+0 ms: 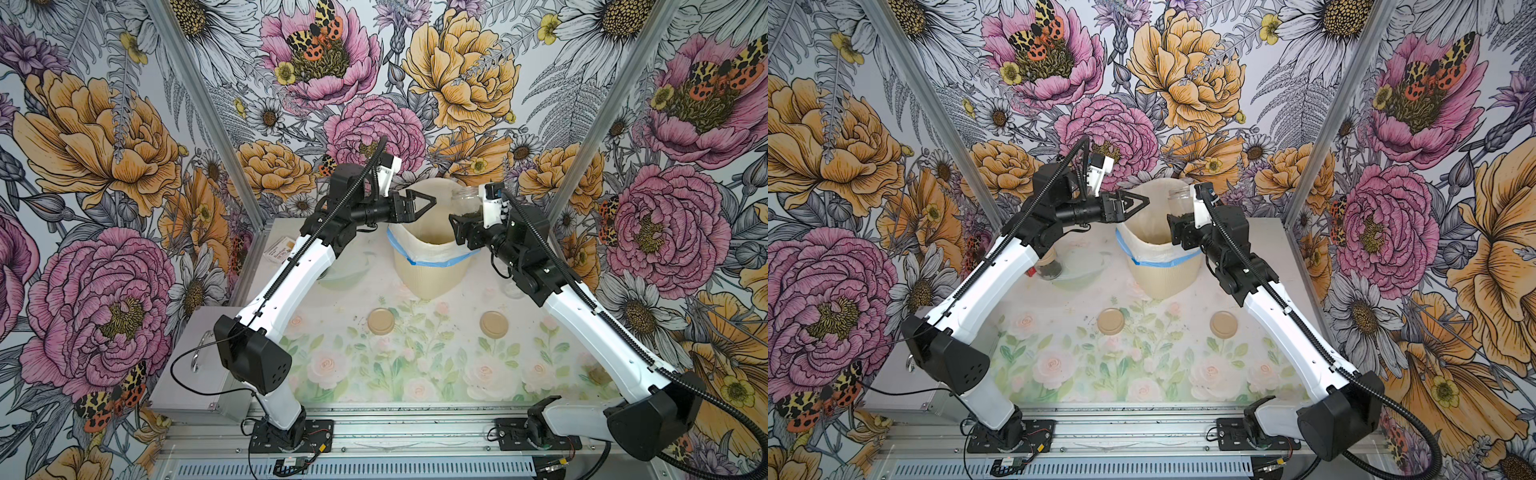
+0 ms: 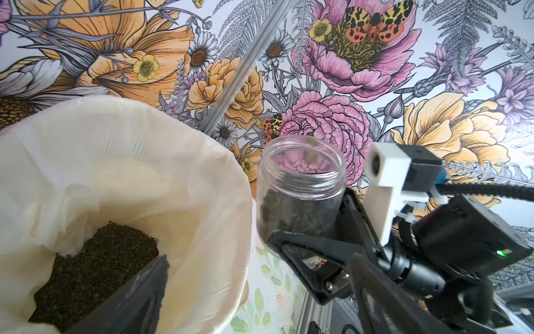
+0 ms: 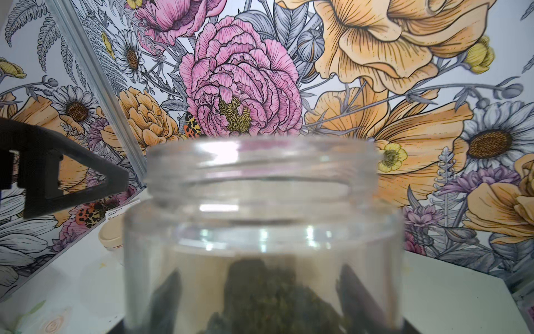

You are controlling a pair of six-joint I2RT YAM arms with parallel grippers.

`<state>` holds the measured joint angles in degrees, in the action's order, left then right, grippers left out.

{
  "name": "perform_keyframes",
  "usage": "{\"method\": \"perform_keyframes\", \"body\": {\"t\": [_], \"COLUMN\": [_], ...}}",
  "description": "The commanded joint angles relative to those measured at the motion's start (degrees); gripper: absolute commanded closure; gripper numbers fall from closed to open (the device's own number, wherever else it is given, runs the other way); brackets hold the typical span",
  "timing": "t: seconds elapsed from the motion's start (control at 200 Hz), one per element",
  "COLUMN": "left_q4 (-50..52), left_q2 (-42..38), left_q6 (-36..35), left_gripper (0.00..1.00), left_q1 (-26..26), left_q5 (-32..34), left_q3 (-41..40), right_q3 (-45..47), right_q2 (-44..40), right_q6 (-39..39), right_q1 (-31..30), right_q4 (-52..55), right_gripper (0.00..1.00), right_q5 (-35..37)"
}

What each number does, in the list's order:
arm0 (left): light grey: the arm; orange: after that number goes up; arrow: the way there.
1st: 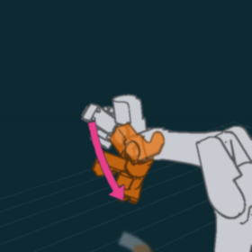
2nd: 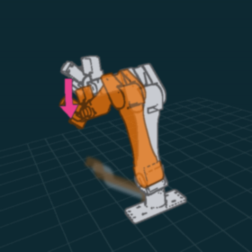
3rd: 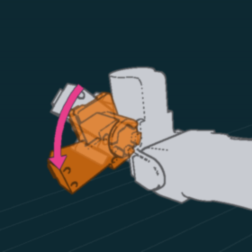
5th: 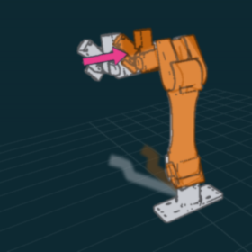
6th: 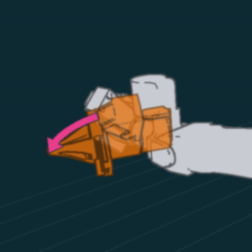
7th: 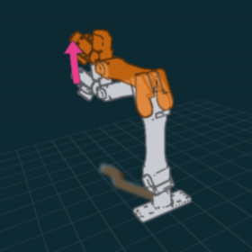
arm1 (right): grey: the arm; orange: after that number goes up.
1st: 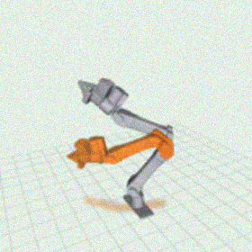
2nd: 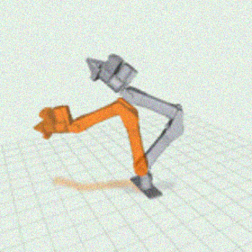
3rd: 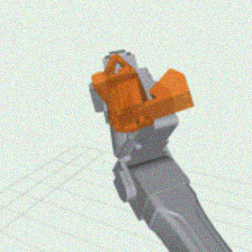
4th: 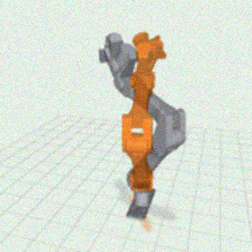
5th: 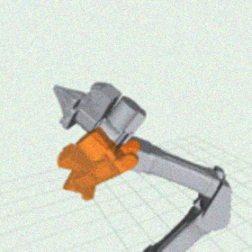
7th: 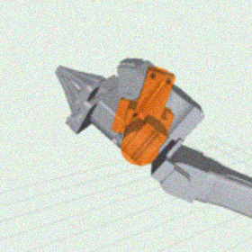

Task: Empty moldy tea leaves from jars
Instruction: Pour the moldy tea leaves from the jar into the trash bin.

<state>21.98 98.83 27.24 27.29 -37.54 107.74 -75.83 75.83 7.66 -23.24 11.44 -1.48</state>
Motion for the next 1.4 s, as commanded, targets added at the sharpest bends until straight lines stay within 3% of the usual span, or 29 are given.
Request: {"method": "perform_keyframes", "body": {"t": [0.0, 0.21, 0.515, 0.791, 1.081, 1.206, 1.396], "left_q4": [-1.16, 4.54, 7.68, 8.19, 9.0, 9.93, 10.1], "left_q2": [3.46, 13.15, 20.31, 20.79, 21.25, 21.82, 22.2], "left_q6": [1.57, 2.17, 2.51, 1.95, 0.89, 0.27, 0.94], "left_gripper": [0.01, 0.01, 0.01, 0.01, 0.02, 0.08, 0.29], "left_q1": [0.37, 1.4, 3.49, 5.05, 5.76, 5.76, 5.85], "left_q5": [-2.92, -3.94, -5.81, -7.6, -8.0, -8.97, -10.15], "left_q3": [3.78, 14.22, 23.54, 23.17, 23.85, 24.68, 25.8], "right_q3": [-3.7, -4.58, -5.47, -5.94, -7.92, -7.75, -7.66], "right_q2": [0.94, 2.82, 4.5, 4.77, 5.47, 5.55, 5.65], "right_q6": [2.57, 2.62, 2.88, 3.1, 2.8, 2.8, 2.33], "right_q1": [0.78, 1.23, 1.32, 1.89, 2.13, 2.4, 2.8], "right_q4": [-3.88, -3.93, -4.06, -4.57, -4.59, -4.45, -4.54], "right_gripper": [0.48, 0.48, 0.49, 0.49, 0.5, 0.5, 0.47], "right_q5": [-4.72, -6.56, -8.19, -8.17, -13.16, -14.54, -15.87]}}
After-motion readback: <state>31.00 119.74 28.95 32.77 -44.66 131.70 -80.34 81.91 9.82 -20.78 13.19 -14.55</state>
